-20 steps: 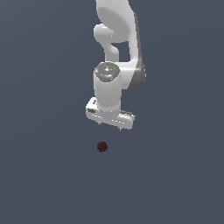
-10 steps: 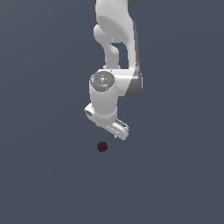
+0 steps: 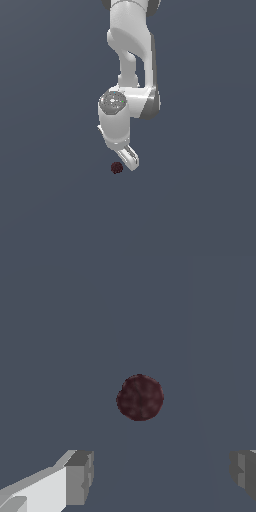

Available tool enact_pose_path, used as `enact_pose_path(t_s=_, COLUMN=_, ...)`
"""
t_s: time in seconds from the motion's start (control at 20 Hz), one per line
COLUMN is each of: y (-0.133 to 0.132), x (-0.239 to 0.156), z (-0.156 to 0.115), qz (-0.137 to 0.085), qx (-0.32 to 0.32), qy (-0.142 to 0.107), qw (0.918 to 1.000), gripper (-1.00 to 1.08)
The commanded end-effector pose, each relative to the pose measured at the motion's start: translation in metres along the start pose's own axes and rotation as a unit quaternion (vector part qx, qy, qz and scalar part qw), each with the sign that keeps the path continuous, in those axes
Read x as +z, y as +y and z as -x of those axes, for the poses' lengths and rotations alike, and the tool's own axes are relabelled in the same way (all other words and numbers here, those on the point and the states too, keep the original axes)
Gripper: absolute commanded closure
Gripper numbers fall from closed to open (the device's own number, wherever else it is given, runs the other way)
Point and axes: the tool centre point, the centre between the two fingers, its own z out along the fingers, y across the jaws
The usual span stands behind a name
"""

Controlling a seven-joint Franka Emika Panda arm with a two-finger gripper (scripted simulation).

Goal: Pick up the object and move it to a goal position.

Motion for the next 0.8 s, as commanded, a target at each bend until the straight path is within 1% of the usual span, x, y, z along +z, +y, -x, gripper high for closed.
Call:
enact_pose_path(t_s=0.0, y=-0.001, x=0.005, z=-0.005, qz=0.0, qx=0.038, qy=0.001, qw=0.9993, gripper=-0.92)
enact_pose_path(t_s=0.2, y=-0.002, x=0.012, z=-0.012, qz=0.001, qx=0.096, qy=0.002, qw=0.9954, gripper=-0.92)
enact_pose_path(t_s=0.4, y=-0.003, x=0.019, z=-0.018, qz=0.001, qx=0.149, qy=0.003, qw=0.9888, gripper=-0.92)
enact_pose_path(t_s=0.75, y=-0.005, x=0.027, z=-0.025, qz=0.002, qx=0.212, qy=0.006, qw=0.9772, gripper=-0.92)
